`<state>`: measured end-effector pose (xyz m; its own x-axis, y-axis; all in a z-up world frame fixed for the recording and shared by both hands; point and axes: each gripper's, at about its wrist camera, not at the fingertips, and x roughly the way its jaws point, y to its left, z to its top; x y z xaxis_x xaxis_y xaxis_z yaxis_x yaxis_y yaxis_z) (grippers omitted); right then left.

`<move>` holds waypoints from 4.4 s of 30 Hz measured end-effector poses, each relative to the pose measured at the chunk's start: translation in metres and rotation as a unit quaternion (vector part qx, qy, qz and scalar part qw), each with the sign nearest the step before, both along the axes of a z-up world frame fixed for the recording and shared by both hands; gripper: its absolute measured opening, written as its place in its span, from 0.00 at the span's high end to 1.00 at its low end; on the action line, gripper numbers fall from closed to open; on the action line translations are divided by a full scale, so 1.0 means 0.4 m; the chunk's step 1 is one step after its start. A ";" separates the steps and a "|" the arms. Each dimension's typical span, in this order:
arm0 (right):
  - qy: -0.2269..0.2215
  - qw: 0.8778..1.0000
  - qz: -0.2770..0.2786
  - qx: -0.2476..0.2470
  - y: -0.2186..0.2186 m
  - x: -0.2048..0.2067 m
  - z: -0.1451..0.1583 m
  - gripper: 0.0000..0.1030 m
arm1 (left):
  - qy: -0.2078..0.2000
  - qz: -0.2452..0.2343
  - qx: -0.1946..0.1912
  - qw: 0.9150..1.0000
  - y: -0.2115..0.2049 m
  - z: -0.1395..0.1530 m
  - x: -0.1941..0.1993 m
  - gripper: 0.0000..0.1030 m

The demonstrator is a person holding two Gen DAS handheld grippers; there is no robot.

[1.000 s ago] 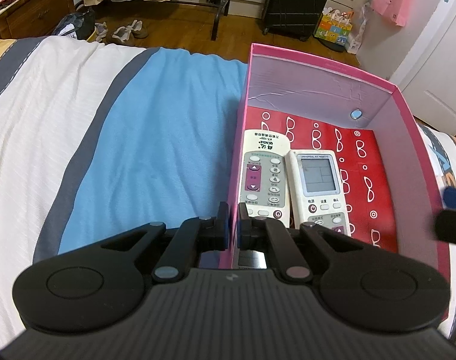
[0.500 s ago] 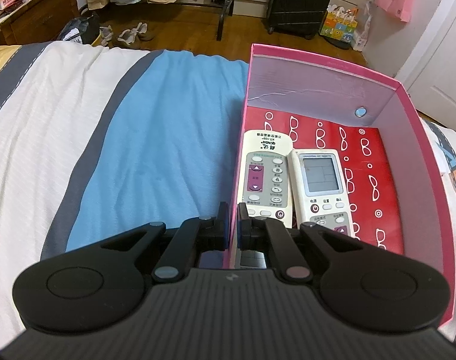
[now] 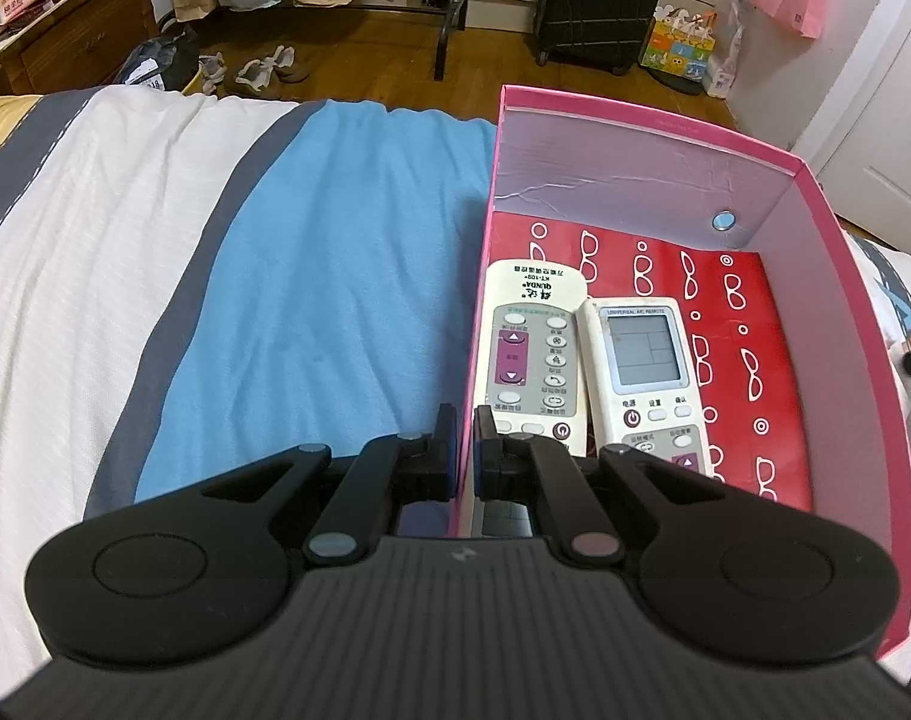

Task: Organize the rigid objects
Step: 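Open the right gripper and move it back to the white power bank, then grasp the white power bank by its end with the right gripper, then carry the power bank into the pink box and release it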

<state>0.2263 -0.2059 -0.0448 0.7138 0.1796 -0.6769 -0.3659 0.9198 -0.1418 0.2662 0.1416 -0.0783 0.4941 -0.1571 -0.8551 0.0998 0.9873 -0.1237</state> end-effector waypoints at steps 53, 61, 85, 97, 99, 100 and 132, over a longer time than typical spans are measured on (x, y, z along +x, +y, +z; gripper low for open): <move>0.185 0.933 -0.145 0.273 -0.160 0.193 -0.145 0.80 | -0.006 -0.009 0.010 1.000 -0.019 -0.009 0.000 0.94; 0.172 0.925 -0.137 0.310 -0.171 0.170 -0.115 0.80 | -0.007 -0.008 0.009 1.000 -0.019 -0.011 0.001 0.94; 0.091 0.923 0.152 0.342 0.090 -0.019 0.168 0.79 | 0.001 0.005 -0.002 1.000 -0.006 -0.010 0.005 0.94; 0.196 0.903 0.266 0.275 0.303 -0.015 0.069 0.80 | 0.007 0.008 -0.032 0.999 0.018 -0.016 0.009 0.95; 0.202 0.909 0.266 0.251 0.316 -0.010 0.060 0.79 | 0.008 0.009 -0.036 0.999 0.022 -0.018 0.011 0.95; 0.210 0.908 0.267 0.245 0.325 -0.007 0.056 0.79 | 0.008 0.009 -0.037 0.999 0.023 -0.019 0.012 0.95; 0.274 0.900 0.265 0.211 0.335 0.034 0.090 0.65 | 0.009 0.008 -0.047 0.999 0.029 -0.024 0.020 0.95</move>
<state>0.2401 -0.0719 -0.0090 0.0327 0.7198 -0.6934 -0.6786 0.5253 0.5134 0.2742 0.1533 -0.0879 0.4827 -0.2292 -0.8453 0.0815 0.9727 -0.2172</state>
